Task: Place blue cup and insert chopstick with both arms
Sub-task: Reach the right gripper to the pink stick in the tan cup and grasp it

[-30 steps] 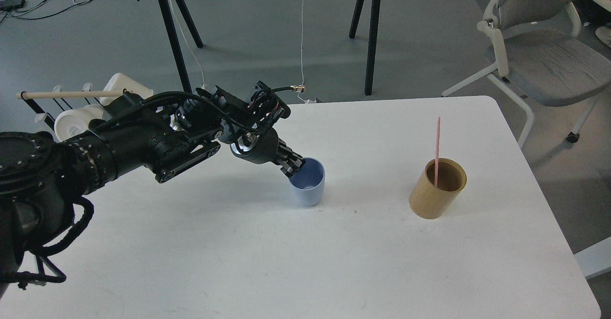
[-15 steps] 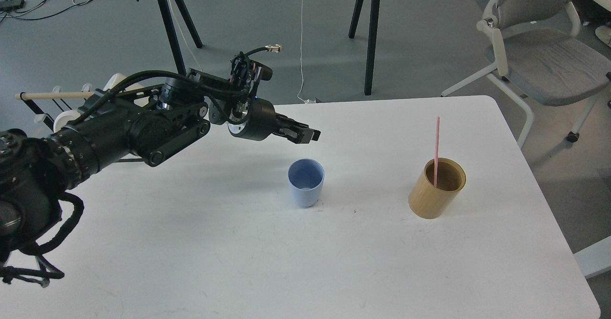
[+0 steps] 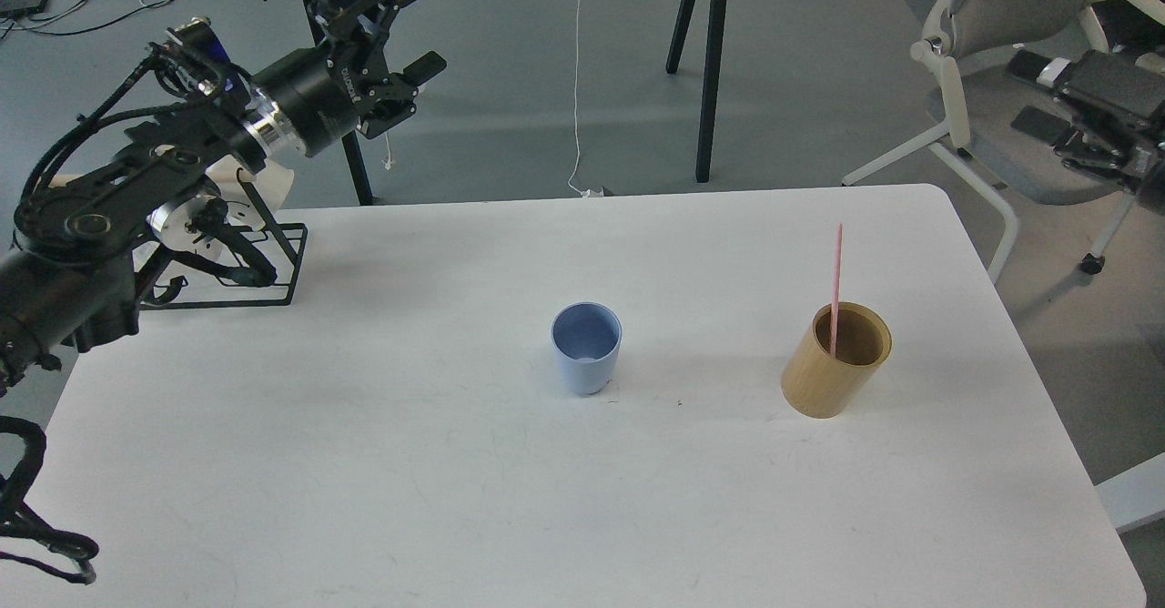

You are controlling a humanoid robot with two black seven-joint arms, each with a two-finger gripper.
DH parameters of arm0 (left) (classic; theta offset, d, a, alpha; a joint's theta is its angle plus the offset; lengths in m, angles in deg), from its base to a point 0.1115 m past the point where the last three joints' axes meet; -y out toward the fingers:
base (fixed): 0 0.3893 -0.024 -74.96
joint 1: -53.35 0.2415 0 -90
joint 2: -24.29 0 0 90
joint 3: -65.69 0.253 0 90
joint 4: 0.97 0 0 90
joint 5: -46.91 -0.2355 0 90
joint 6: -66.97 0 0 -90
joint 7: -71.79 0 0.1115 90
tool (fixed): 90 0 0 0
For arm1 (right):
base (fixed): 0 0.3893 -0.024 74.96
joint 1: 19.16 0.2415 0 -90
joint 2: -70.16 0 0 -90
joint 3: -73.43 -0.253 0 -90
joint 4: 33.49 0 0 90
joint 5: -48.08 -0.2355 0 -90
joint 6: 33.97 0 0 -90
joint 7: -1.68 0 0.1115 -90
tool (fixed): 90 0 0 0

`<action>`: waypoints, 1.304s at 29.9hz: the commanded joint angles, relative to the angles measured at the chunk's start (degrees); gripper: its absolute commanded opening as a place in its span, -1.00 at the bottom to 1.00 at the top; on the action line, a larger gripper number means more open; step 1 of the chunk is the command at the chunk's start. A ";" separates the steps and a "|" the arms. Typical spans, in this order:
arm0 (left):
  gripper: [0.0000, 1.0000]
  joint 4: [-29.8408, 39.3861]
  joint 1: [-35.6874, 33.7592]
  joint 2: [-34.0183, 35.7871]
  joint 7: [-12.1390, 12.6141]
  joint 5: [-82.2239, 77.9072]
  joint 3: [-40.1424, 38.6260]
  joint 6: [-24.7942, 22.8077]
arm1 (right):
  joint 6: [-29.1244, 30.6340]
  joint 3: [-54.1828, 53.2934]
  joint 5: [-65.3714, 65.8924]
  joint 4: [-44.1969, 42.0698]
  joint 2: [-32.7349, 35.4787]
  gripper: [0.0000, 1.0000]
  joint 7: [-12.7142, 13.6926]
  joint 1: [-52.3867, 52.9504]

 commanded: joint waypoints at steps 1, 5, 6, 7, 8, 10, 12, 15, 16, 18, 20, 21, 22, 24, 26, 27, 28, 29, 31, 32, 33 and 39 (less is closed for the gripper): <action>0.98 0.00 2.17 0.30 -0.02 5.14 -3.71 -0.02 | -13.03 3.00 19.00 2.06 -0.71 0.95 0.01 -0.60; 0.98 0.08 3.23 -0.40 -0.02 5.15 -3.99 -0.02 | -19.12 8.79 26.51 1.97 -3.08 0.94 0.01 -0.60; 0.98 0.08 3.58 -0.49 -0.02 5.23 -3.98 -0.02 | -19.65 10.11 26.95 1.71 -4.13 0.93 0.01 -0.69; 0.98 0.08 3.85 -0.58 -0.02 5.23 -3.98 -0.02 | -19.83 11.78 27.04 1.19 -5.36 0.92 0.01 -0.52; 0.98 0.08 4.11 -0.58 -0.02 5.15 -3.98 -0.02 | -20.00 12.93 27.22 0.57 -6.24 0.92 0.01 -0.51; 0.98 0.08 4.29 -0.93 -0.02 5.23 -3.98 -0.02 | -21.84 15.30 27.40 -1.36 -8.52 0.89 0.01 -0.69; 0.98 0.00 4.55 -1.28 -0.02 5.14 -3.98 -0.02 | -24.39 17.32 27.57 -4.43 -11.34 0.87 0.01 -0.78; 0.98 0.00 5.52 -1.46 -0.02 5.14 -3.98 -0.02 | -26.07 18.39 27.57 -9.18 -16.61 0.81 0.01 -0.60; 0.98 0.00 5.61 -1.54 -0.02 5.14 -3.98 -0.02 | -26.07 18.39 27.57 -10.50 -18.36 0.80 0.01 -0.52; 0.98 0.00 6.04 -1.81 -0.02 5.14 -3.98 -0.02 | -26.07 18.39 27.57 -12.26 -20.92 0.75 0.01 -0.51; 0.98 0.00 6.22 -1.89 -0.02 5.14 -3.98 -0.02 | -26.07 18.39 27.49 -13.67 -23.12 0.72 0.01 -0.69; 0.98 0.00 6.31 -1.90 -0.02 5.14 -3.98 -0.02 | -26.07 18.48 27.57 -14.54 -24.26 0.70 0.01 -0.69; 0.98 0.00 6.31 -1.90 -0.02 5.14 -3.98 -0.02 | -26.07 18.56 27.49 -15.68 -25.40 0.69 0.01 -0.69; 0.98 0.00 6.66 -1.90 -0.02 5.14 -3.98 -0.02 | -26.07 18.56 27.49 -17.09 -27.86 0.65 0.01 -0.52; 0.98 0.00 6.75 -1.90 -0.02 5.14 -3.98 -0.02 | -26.07 18.56 27.49 -17.80 -29.36 0.55 0.01 -0.25; 0.98 0.00 6.84 -1.90 -0.02 5.14 -3.98 -0.02 | -26.07 18.56 27.57 -17.89 -29.46 0.46 0.01 -0.25; 0.98 0.00 6.84 -1.90 -0.02 5.14 -3.98 -0.02 | -26.07 18.65 27.57 -17.89 -29.37 0.37 0.01 -0.34; 0.98 0.00 6.92 -1.90 -0.02 5.14 -3.98 -0.02 | -26.07 18.65 27.57 -17.89 -29.28 0.29 0.01 -0.34; 0.98 0.00 7.19 -1.90 -0.02 5.14 -3.98 -0.02 | -26.07 18.65 27.57 -17.89 -29.11 0.12 0.01 -0.60; 0.98 -0.09 7.19 -1.90 -0.02 5.14 -3.98 -0.02 | -26.07 18.65 27.57 -17.72 -29.02 0.07 0.01 -0.69; 0.98 0.00 7.28 -1.90 -0.02 5.14 -3.98 -0.02 | -26.07 18.65 27.57 -17.72 -28.93 0.02 0.01 -0.78; 0.98 -0.09 7.36 -2.42 -0.02 5.14 -3.98 -0.02 | -26.16 19.71 27.57 -17.28 -27.17 -0.34 0.01 -0.95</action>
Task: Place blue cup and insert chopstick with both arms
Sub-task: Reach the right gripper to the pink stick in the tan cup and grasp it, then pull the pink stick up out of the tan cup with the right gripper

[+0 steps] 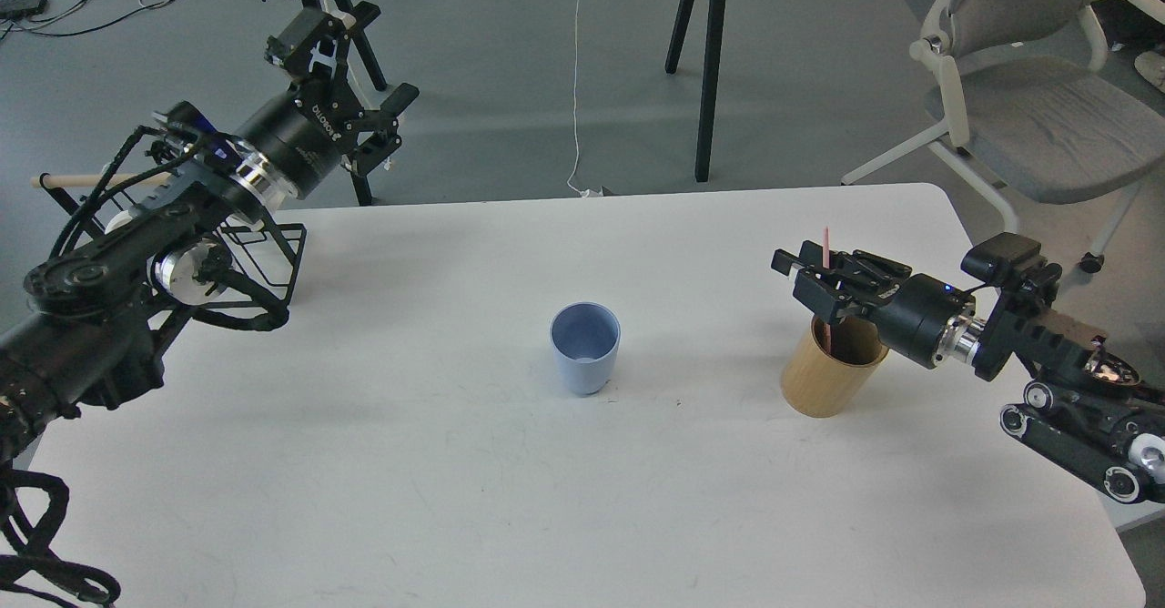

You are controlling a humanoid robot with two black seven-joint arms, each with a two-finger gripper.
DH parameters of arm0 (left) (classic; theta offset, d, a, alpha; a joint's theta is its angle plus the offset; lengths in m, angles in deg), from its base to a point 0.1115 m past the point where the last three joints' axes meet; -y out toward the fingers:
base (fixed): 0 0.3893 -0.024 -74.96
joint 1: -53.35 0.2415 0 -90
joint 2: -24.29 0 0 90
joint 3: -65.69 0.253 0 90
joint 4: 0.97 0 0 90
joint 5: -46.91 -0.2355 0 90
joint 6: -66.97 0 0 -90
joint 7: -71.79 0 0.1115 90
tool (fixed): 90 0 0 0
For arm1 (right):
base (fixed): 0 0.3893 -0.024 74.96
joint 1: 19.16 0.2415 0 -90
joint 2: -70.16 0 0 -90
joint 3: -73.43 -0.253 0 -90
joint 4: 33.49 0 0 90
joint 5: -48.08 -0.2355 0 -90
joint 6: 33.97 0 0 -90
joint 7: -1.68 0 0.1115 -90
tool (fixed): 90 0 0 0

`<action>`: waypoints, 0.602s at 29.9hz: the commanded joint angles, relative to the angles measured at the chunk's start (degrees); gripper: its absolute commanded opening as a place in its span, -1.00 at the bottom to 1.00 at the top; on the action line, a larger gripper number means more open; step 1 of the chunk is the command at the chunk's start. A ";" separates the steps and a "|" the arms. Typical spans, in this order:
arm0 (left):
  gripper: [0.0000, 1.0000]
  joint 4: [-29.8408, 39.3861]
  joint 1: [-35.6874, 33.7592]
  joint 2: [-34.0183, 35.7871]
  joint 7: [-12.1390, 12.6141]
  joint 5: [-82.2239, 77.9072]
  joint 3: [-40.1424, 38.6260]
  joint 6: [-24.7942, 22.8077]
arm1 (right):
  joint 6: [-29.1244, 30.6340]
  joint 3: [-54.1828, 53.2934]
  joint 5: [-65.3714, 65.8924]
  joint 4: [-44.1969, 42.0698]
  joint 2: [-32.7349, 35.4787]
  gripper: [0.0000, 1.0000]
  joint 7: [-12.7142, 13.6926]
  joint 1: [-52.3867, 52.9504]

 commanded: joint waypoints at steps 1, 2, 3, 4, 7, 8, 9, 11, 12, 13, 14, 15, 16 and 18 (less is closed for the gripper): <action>0.98 -0.07 0.11 -0.65 0.00 0.00 0.01 -0.01 | -0.08 0.58 0.01 0.20 0.67 -0.40 0.00 -0.13; 0.98 -0.07 0.11 -0.65 0.00 0.00 0.01 -0.01 | -0.08 0.58 0.01 0.20 0.67 -0.45 0.00 -0.13; 0.98 -0.16 0.20 -0.65 0.00 0.00 0.01 -0.01 | -0.08 0.58 0.01 0.20 0.75 -0.50 0.00 -0.22; 0.98 -0.16 0.20 -0.65 0.00 0.00 0.01 -0.01 | -0.08 0.58 0.01 0.20 0.75 -0.55 0.00 -0.22; 0.98 -0.16 0.20 -0.65 0.00 0.00 0.01 -0.01 | -0.08 0.58 0.01 0.20 0.75 -0.72 0.00 -0.22; 0.98 -0.08 0.20 -0.65 0.00 0.00 0.01 -0.01 | -0.08 0.49 0.01 0.20 0.75 -0.75 0.00 -0.13; 0.98 -0.07 0.20 -0.65 0.00 0.00 0.01 -0.01 | -0.08 0.58 0.01 0.29 0.75 -0.80 0.00 -0.13; 0.98 -0.16 0.20 -0.65 0.00 0.00 0.01 -0.01 | -0.08 0.49 0.01 0.38 1.28 -0.88 0.00 -0.13; 0.98 -0.16 0.20 -0.65 0.00 0.09 0.01 -0.01 | -0.08 0.41 0.01 0.64 1.72 -0.91 0.00 -0.04; 0.98 -0.16 0.20 -0.65 0.00 0.09 0.01 -0.01 | -0.08 0.41 -0.08 1.25 2.33 -0.95 0.00 -0.04; 0.98 -0.08 0.20 -0.65 0.00 0.09 0.01 -0.01 | -0.08 0.32 -0.08 1.87 2.86 -0.99 0.00 0.05; 0.98 -0.16 0.20 -0.65 0.00 0.09 0.01 -0.01 | -0.08 0.23 -0.08 3.09 3.73 -0.99 0.00 0.13; 0.98 -0.16 0.20 -0.65 0.00 0.09 0.01 -0.01 | -0.17 0.06 -0.17 4.41 4.87 -0.99 0.00 0.13; 0.98 -0.16 0.29 -0.65 0.00 0.09 0.01 -0.01 | -0.17 -0.56 -0.35 7.13 7.42 -0.99 0.00 0.31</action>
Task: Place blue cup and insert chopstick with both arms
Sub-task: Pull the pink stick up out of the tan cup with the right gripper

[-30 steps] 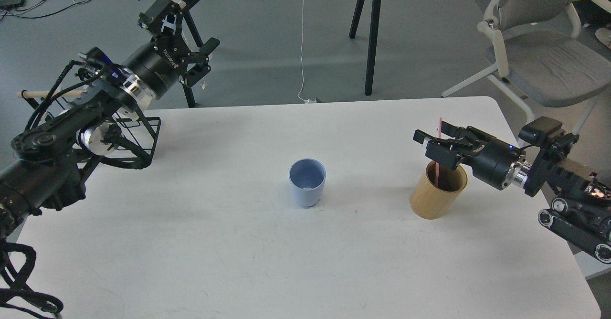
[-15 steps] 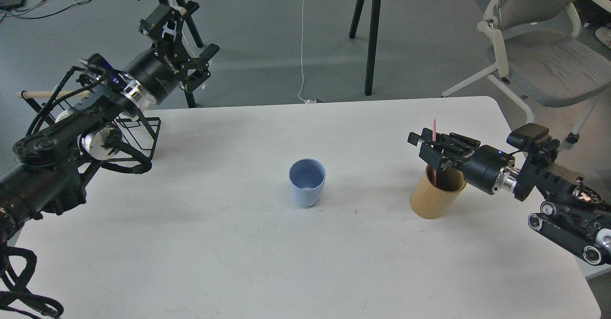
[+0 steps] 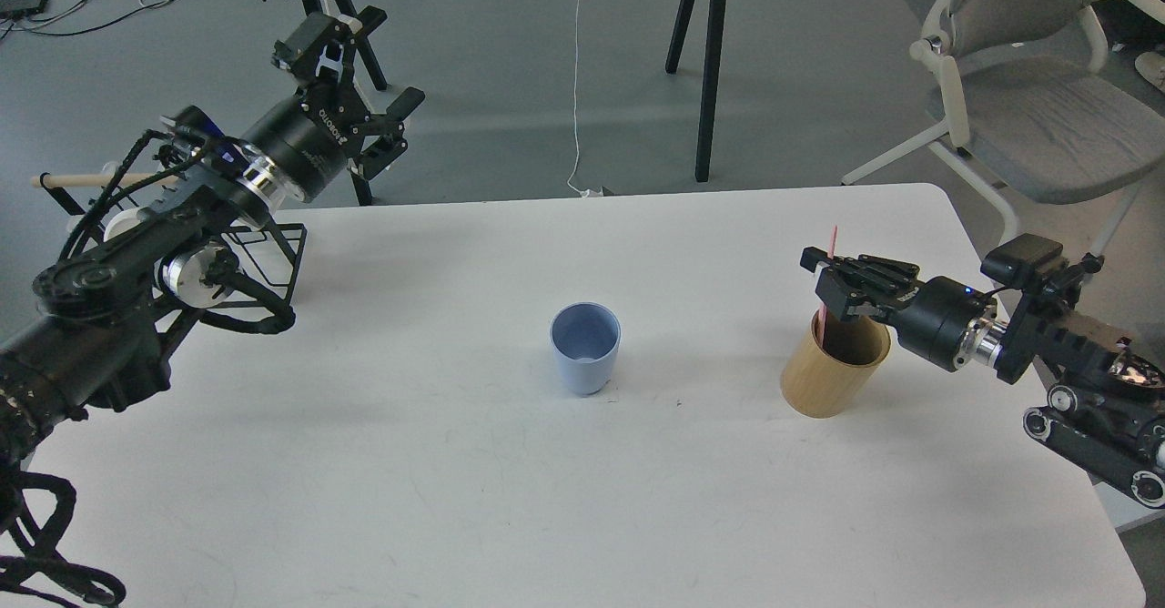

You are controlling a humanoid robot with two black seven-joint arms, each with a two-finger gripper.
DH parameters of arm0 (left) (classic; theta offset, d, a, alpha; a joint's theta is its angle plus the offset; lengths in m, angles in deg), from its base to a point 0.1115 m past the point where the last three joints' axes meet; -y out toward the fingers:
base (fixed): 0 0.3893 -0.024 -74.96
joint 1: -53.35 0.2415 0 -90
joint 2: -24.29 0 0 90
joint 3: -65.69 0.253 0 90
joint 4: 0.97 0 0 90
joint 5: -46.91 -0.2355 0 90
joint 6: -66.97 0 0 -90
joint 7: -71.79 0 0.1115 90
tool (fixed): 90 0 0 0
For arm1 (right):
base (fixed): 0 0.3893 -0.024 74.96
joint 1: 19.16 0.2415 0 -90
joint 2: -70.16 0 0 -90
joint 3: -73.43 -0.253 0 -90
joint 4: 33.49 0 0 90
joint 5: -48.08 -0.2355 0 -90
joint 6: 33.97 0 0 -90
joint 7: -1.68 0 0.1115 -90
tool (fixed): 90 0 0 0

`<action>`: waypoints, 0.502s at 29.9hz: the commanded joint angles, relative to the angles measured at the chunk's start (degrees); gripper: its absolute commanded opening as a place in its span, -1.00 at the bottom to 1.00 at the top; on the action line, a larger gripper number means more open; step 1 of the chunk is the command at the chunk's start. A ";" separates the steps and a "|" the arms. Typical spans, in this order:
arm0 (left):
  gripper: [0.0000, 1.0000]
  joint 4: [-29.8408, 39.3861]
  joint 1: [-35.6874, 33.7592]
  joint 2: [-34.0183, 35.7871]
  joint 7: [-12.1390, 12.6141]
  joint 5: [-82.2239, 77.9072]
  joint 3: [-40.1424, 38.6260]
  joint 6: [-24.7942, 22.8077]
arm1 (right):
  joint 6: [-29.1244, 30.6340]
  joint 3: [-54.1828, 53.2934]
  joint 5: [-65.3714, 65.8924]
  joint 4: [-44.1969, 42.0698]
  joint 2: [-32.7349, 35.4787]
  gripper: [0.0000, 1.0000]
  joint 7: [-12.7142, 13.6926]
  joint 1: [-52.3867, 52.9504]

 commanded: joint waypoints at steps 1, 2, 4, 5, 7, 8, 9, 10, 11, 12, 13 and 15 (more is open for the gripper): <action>0.98 -0.03 0.16 -0.08 0.00 0.11 0.00 0.00 | -0.22 -0.85 -0.35 5.13 4.69 -0.99 0.00 0.38; 0.98 -0.03 0.24 -0.17 0.00 0.11 0.00 0.00 | -0.22 -1.29 -0.35 6.45 6.10 -0.99 0.00 0.47; 0.98 -0.03 0.33 -0.52 0.00 0.02 0.00 0.00 | -0.22 -3.48 -0.43 9.61 9.70 -0.99 0.00 0.55; 0.98 -0.03 0.33 -0.78 0.00 0.02 0.00 0.00 | -0.14 -4.62 -0.52 11.11 11.37 -0.99 0.00 0.64; 0.98 -0.20 0.42 -1.14 0.00 0.02 0.00 0.00 | 0.13 -7.52 -0.87 14.97 15.41 -0.99 0.00 1.17; 0.98 -0.29 0.42 -1.22 0.00 0.02 0.00 0.00 | 0.21 -8.75 -0.96 16.55 16.91 -0.99 0.00 1.95; 0.98 -0.55 0.51 -1.23 0.00 0.02 0.09 0.00 | 0.22 -10.07 -1.14 18.14 17.97 -0.99 0.00 3.18; 0.98 -0.64 0.68 -1.23 0.00 0.02 0.09 0.00 | -0.05 -10.95 -1.66 19.20 18.50 -1.00 0.00 4.41; 0.98 -0.73 1.03 -1.23 0.00 -0.06 0.09 0.00 | -0.22 -11.31 -2.88 20.25 18.51 -1.00 0.00 5.81; 0.98 -0.82 1.38 -1.23 0.00 -0.15 0.17 0.00 | -0.40 -11.40 -4.64 21.57 18.24 -1.00 0.00 7.31; 0.98 -1.17 1.74 -1.23 0.00 -0.15 0.35 0.00 | -0.40 -11.23 -6.39 22.45 17.89 -1.00 0.00 8.71; 0.98 -2.13 2.53 -1.23 0.00 -0.15 0.53 0.00 | -1.62 -10.88 -8.16 22.81 15.88 -1.00 0.00 10.39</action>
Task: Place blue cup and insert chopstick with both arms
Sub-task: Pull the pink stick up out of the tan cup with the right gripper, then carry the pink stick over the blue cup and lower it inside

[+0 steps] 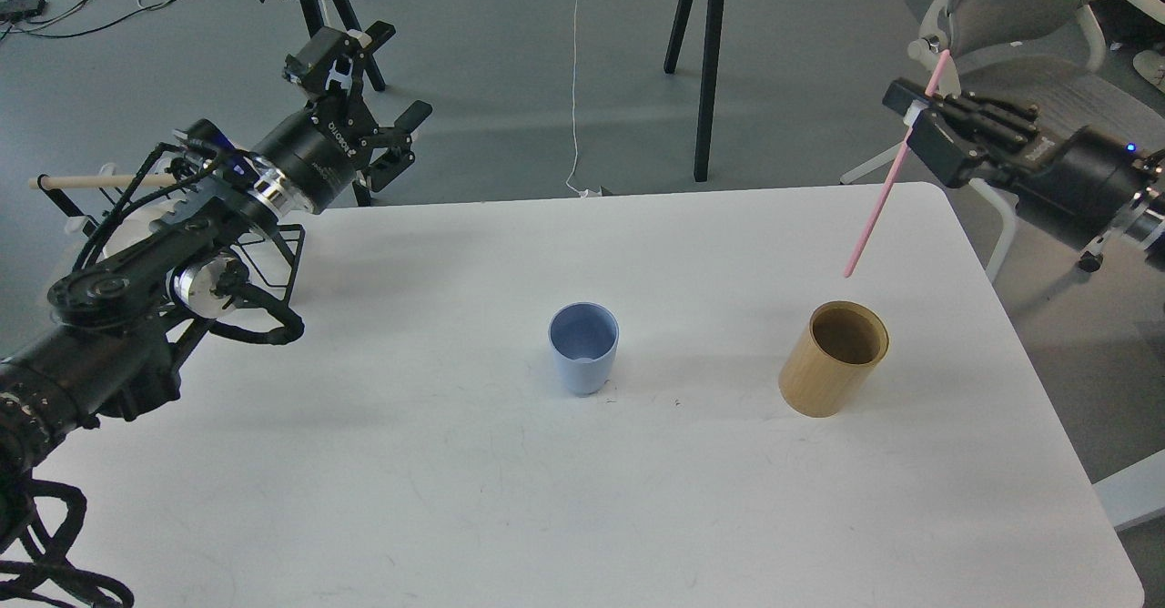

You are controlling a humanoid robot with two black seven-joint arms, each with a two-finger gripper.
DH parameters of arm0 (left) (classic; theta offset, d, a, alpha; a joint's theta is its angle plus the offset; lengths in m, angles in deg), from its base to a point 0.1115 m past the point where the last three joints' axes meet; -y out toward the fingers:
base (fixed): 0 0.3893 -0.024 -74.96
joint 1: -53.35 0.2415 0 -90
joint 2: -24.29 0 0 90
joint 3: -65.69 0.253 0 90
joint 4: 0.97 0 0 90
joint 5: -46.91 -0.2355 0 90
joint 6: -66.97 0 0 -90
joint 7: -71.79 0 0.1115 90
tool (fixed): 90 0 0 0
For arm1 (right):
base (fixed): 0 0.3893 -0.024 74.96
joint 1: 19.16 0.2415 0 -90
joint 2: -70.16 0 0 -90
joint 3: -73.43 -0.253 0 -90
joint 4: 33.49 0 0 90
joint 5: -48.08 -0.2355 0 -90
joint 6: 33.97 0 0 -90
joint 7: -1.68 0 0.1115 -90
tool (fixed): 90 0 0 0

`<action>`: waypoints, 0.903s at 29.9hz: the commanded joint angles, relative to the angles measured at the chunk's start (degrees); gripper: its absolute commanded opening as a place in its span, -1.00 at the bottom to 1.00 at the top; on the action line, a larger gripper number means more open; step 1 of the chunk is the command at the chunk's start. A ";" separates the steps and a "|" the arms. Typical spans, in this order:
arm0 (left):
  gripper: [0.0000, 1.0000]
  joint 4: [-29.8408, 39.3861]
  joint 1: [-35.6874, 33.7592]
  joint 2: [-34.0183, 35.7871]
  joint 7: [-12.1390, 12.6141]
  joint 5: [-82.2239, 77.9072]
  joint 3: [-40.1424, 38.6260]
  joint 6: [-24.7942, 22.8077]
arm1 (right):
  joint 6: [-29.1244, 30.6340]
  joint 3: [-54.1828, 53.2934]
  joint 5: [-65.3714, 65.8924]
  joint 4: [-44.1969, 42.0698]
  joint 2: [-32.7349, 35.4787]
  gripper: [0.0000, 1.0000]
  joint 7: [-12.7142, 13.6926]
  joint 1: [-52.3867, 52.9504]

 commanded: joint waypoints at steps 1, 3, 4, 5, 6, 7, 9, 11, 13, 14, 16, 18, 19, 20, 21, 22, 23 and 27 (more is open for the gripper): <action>0.98 -1.51 1.45 -0.01 0.00 -0.04 0.34 0.01 | -2.43 0.60 -3.00 1.17 -4.30 -1.00 0.01 3.31; 0.98 -2.91 2.41 -0.09 0.00 -0.04 0.26 0.01 | -4.37 2.88 -2.65 -1.36 -12.10 -1.00 0.01 4.79; 0.98 -3.53 2.68 -0.01 0.00 0.04 0.26 0.01 | -4.90 4.02 -2.13 -3.12 -15.10 -1.00 0.01 6.28; 0.98 -3.88 3.12 -0.01 0.00 0.04 0.26 0.01 | -5.34 5.43 -1.25 -5.49 -17.92 -1.00 0.01 7.86; 0.98 -4.15 3.47 -0.01 0.00 0.04 0.26 0.01 | -6.04 7.44 0.15 -8.64 -20.64 -1.00 0.01 9.45; 0.98 -4.41 3.82 -0.01 0.00 0.04 0.26 0.01 | -7.18 9.46 1.56 -12.07 -23.80 -1.00 0.01 10.42; 0.98 -4.67 4.35 -0.01 0.00 0.04 0.00 0.01 | -9.99 11.67 3.32 -18.05 -30.22 -1.00 0.01 11.13; 0.98 -4.68 4.70 -0.01 0.00 0.13 -0.09 0.01 | -11.41 12.91 4.82 -23.24 -36.55 -1.00 0.01 11.31; 0.98 -4.68 4.97 -0.01 0.00 0.22 -0.09 0.01 | -11.50 13.96 6.57 -26.15 -39.90 -1.00 0.01 11.39; 0.98 -4.68 5.05 -0.01 0.00 0.22 -0.09 0.01 | -11.50 14.66 7.10 -27.03 -40.88 -1.00 0.01 11.31; 0.98 -4.76 5.05 -0.01 0.00 0.22 -0.09 0.01 | -11.50 15.98 7.28 -27.74 -42.37 -1.00 0.01 11.31; 0.98 -5.29 5.05 -0.01 0.00 0.22 -0.09 0.01 | -11.41 17.82 7.37 -27.75 -43.26 -1.00 0.01 11.48; 0.98 -5.55 5.05 -0.01 0.00 0.22 -0.09 0.01 | -11.50 18.53 7.37 -27.83 -43.43 -1.00 0.01 11.48; 0.98 -5.90 5.05 -0.01 0.00 0.31 -0.18 0.01 | -11.50 19.32 7.37 -27.83 -43.43 -1.00 0.01 11.40; 0.98 -6.08 5.14 -0.01 0.00 0.31 -0.18 0.01 | -11.58 19.67 7.37 -27.92 -43.43 -1.00 0.01 11.22; 0.98 -6.17 5.32 -0.09 0.00 0.31 -0.18 0.01 | -11.58 20.20 7.46 -27.92 -43.43 -1.00 0.01 10.96; 0.98 -6.17 5.32 -0.09 0.00 0.31 -0.18 0.01 | -11.85 20.55 7.46 -28.10 -43.52 -1.00 0.01 10.78; 0.99 -6.17 5.23 -0.88 0.00 0.22 -0.18 0.01 | -13.69 22.57 7.46 -30.55 -45.54 -1.00 0.01 10.17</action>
